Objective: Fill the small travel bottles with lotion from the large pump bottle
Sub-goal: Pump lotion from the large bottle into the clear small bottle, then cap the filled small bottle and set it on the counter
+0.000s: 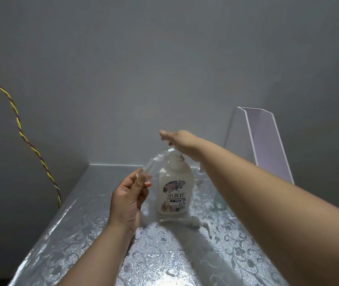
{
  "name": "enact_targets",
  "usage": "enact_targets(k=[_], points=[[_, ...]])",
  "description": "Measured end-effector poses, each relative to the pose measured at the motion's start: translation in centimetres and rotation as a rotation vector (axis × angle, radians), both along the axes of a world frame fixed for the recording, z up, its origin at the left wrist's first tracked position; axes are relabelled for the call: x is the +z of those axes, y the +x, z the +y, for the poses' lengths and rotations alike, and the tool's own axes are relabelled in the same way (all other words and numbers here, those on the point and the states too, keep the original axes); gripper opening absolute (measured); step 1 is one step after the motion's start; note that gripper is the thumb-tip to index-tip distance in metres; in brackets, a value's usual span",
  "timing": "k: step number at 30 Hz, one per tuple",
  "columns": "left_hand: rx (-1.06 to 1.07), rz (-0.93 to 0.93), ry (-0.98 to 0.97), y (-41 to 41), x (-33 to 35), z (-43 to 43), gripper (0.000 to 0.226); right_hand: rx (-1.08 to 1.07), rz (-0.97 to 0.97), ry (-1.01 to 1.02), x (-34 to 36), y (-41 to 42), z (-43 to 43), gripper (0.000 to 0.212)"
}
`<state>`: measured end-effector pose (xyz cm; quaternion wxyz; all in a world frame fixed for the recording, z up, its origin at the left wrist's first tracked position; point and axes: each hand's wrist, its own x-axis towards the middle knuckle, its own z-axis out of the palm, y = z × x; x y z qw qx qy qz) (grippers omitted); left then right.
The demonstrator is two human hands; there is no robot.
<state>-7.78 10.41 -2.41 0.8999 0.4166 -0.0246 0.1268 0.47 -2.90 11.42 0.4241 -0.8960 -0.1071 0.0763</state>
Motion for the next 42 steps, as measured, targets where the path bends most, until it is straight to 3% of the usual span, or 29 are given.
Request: enact_targets(k=[5,7,12,15,18,22,26,30,34,39,42], points=[[-0.116,0.030,-0.079,-0.1,0.1,-0.2,0.067,-0.215,-0.142,0.418,0.3,-1.1,-1.2,0.056],[-0.139,0.032,-0.085,-0.2,0.2,-0.2,0.067,-0.332,-0.204,0.480,-0.2,-1.2,-2.1,0.052],[-0.177,0.040,-0.106,-0.2,0.1,-0.2,0.067,-0.507,-0.246,0.422,-3.7,-1.8,-5.3,0.033],[-0.201,0.051,-0.129,-0.4,0.1,-0.2,0.062,-0.565,-0.345,0.254,-4.9,-3.7,-6.7,0.020],[-0.205,0.066,-0.161,-0.5,0.0,-0.2,0.048,-0.460,-0.418,0.202,-5.2,-5.3,-7.0,0.014],[-0.193,0.063,-0.176,-0.8,0.2,-0.1,0.051,-0.308,-0.353,0.276,-5.1,-5.8,-7.0,0.013],[-0.175,0.077,-0.167,-0.9,0.4,-0.1,0.036,-0.282,-0.289,0.298,-4.1,-4.9,-6.7,0.013],[-0.207,0.060,-0.167,-0.7,0.1,0.0,0.051,-0.251,-0.223,0.254,-3.2,-4.2,-6.5,0.012],[-0.221,0.048,-0.140,-0.4,-0.2,0.0,0.057,-0.237,-0.297,0.239,-3.3,-4.5,-6.2,0.014],[-0.231,0.032,-0.152,-0.6,-0.2,0.0,0.061,-0.323,-0.424,0.041,-4.3,-6.6,-6.4,0.025],[-0.231,0.029,-0.155,-0.5,-0.2,0.1,0.061,-0.261,-0.311,-0.284,-5.7,-8.2,-6.8,0.022]])
